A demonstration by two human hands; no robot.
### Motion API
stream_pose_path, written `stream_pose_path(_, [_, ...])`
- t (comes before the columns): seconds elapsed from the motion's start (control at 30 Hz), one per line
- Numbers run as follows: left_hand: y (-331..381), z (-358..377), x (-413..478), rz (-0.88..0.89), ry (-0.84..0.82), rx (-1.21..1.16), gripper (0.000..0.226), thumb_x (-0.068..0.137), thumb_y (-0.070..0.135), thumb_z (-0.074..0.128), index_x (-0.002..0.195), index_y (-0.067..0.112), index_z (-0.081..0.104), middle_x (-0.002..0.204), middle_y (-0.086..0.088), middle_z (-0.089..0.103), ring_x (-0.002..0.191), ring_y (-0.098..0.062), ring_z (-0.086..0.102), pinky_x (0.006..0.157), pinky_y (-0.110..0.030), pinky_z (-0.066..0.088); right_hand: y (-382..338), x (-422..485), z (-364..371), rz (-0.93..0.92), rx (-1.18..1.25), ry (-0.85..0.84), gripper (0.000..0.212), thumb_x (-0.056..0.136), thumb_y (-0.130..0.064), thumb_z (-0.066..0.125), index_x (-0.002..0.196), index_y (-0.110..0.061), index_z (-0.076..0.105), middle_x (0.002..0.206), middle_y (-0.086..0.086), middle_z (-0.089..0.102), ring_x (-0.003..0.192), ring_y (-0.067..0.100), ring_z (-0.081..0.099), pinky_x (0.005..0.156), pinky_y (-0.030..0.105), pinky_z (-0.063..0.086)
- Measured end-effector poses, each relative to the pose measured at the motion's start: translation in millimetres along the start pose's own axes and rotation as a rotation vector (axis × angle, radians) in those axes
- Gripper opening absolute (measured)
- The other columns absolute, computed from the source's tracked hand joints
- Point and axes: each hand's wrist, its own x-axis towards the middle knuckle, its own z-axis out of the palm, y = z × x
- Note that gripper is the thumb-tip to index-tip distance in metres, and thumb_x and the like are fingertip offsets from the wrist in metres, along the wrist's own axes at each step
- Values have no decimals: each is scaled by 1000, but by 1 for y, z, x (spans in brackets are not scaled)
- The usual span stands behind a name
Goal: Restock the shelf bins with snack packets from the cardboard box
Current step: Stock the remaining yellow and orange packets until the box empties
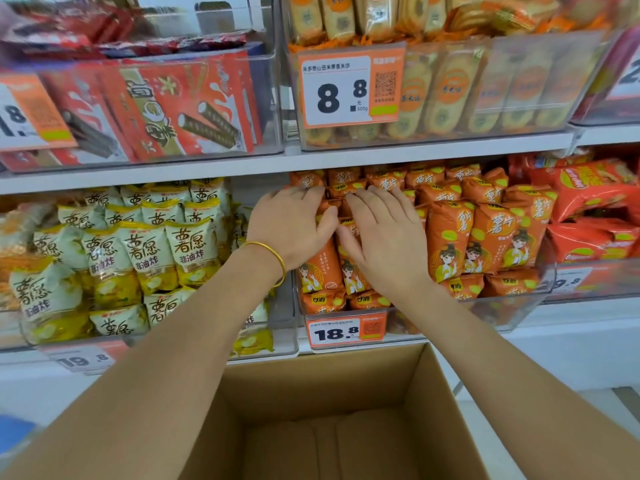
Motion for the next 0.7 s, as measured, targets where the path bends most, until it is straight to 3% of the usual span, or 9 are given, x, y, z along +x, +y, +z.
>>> stream_pose_path(0.2, [0,-4,6,13,-49,25,55,97,44,24,143,16,37,147,-7,40,137,-22,32,113,-41,21,-2,2,-7,0,-17,-50,50,97,-40,41,120,-2,63,124,16,63,122,31,55,111,49,33])
stream_pose_path(0.33, [22,-5,-13,65,230,28,55,92,39,25,122,6,57,129,-14,55,123,-31,48,109,-45,31,13,-7,-36,22,-63,79,46,97,-35,45,125,-3,62,133,16,58,130,32,48,114,53,27])
stream_pose_path(0.4, [39,2,-20,132,294,11,50,94,38,30,122,8,59,131,-17,55,124,-35,49,109,-49,32,33,-15,-46,117,-120,129,41,96,-31,47,124,-5,63,132,15,59,131,33,47,114,54,26])
stream_pose_path(0.5, [57,13,-19,166,192,75,60,94,51,27,135,14,49,137,-18,50,127,-37,45,108,-55,30,60,-27,-42,276,-198,46,48,99,-40,38,131,-10,57,135,12,56,133,33,44,113,55,24])
stream_pose_path(0.7, [56,25,-13,159,89,221,69,90,59,25,141,15,37,140,-17,45,127,-38,40,103,-55,31,74,-39,-21,200,-230,11,42,101,-40,38,128,-15,58,125,9,61,126,34,50,110,56,28])
